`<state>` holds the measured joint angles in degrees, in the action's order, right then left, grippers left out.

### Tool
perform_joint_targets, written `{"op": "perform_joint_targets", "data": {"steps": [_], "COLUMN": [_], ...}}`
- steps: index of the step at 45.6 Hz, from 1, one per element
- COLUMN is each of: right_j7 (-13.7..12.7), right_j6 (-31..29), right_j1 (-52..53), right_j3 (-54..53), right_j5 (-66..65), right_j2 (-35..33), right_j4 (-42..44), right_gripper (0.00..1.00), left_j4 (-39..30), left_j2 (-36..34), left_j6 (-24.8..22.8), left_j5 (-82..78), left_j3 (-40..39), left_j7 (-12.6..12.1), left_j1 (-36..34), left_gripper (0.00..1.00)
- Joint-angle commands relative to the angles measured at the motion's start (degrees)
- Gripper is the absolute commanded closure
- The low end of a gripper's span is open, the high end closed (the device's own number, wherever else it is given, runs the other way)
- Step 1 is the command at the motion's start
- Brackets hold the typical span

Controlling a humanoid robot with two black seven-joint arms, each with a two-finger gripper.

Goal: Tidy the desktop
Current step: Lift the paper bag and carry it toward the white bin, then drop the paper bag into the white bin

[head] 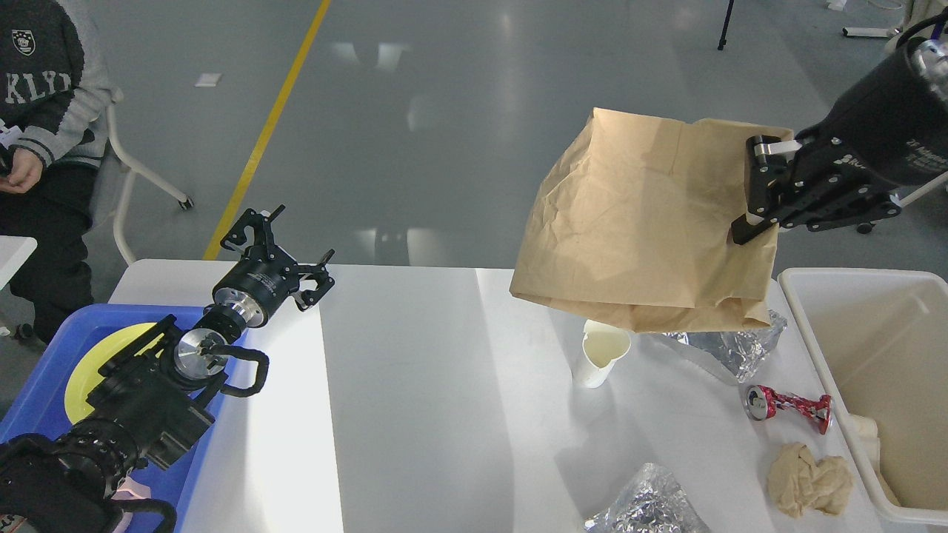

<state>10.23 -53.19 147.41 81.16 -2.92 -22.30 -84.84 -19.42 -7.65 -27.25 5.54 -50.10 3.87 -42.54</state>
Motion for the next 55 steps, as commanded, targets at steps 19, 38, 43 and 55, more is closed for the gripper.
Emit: {"op": "perform_joint_targets", "data": {"steps": [19,38,43,55], "right_j7": [0.0,-0.2,-0.2,-0.3], "right_j6": [11.7,36.8,48.6,62.4], "right_j1": [-41.7,-76.7,-84.8,-105.5], "right_j3": [1.0,-16.4,-19.9,-26.8], "right_j5": [0.7,0.9,1.5,14.6], "right_j2": [-15.8,-23.5,-22.8,-14.4], "right_j4": [38.2,54.5,57.4,73.7], "right_gripper": [1.00,1.00,1.00,1.00], "left_j4": [0.0,0.0,0.0,0.0], "left_j2": [0.1,0.1,0.1,0.1], "left_j6": [0.0,0.0,0.0,0.0], "left_j5": [0.0,0.0,0.0,0.0], "left_j3": [0.0,0.0,0.0,0.0], "left_j7": [0.0,0.0,0.0,0.1], "left_j1": [0.0,0.0,0.0,0.0], "left_gripper": [0.01,0.01,0.01,0.01]}}
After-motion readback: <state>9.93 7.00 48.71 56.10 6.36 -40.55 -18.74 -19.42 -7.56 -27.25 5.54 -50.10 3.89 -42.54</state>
